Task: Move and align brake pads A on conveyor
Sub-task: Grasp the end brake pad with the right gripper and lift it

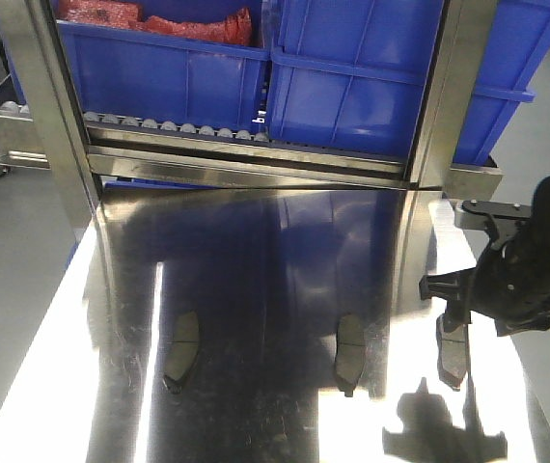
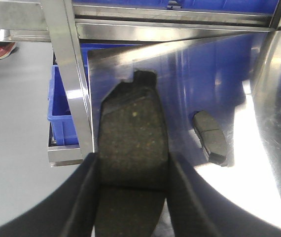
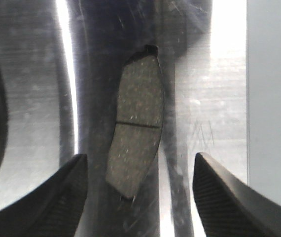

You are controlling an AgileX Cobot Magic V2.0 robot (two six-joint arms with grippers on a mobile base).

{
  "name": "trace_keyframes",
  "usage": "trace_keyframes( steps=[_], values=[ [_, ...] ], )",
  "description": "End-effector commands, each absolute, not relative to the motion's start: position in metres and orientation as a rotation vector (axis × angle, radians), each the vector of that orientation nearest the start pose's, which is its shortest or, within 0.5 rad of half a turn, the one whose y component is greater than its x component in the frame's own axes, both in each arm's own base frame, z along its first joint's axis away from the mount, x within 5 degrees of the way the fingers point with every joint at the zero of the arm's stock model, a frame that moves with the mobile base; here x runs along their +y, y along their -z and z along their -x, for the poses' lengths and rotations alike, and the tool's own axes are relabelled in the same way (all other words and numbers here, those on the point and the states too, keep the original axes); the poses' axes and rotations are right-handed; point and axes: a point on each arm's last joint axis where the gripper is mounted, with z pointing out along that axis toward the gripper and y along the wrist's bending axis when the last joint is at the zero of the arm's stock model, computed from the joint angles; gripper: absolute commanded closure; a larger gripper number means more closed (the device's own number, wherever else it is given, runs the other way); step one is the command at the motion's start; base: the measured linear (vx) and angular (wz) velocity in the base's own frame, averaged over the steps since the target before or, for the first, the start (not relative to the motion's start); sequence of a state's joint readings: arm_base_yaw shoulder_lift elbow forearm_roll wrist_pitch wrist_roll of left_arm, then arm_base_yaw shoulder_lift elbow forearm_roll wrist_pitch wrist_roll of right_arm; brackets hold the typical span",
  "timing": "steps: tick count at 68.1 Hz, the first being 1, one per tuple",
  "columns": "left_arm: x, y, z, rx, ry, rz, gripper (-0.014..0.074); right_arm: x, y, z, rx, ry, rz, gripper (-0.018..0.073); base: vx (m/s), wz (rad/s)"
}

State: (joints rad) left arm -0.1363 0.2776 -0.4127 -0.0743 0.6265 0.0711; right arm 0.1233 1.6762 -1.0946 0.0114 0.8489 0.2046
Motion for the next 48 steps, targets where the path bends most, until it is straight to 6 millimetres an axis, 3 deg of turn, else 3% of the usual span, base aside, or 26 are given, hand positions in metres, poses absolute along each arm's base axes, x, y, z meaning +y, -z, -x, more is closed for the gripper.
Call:
trace_keyframes(
  steps=[1,35,42,48],
  values=[
    [-0.013,-0.294,-0.063,1.863,0.140,-0.151,0.0603,0.040,-0.222,-0.330,2.884,-0.061,-0.119,0.0120,0.00,0.00],
    [-0.013,-0.294,-0.063,1.863,0.140,-0.151,0.0603,0.043,-0.179,-0.356,2.995,-0.036,-0.124,0.0125,0.00,0.00],
    [-0.013,-0.294,-0.063,1.863,0.140,-0.151,0.0603,0.044,-0.177,-0.357,2.996,-0.035,-0.123,0.0174,0.00,0.00],
    [-0.013,-0.294,-0.063,1.863,0.140,-0.151,0.0603,0.043,-0.177,-0.357,2.995,-0.028,-0.118,0.0272,0.00,0.00]
  ],
)
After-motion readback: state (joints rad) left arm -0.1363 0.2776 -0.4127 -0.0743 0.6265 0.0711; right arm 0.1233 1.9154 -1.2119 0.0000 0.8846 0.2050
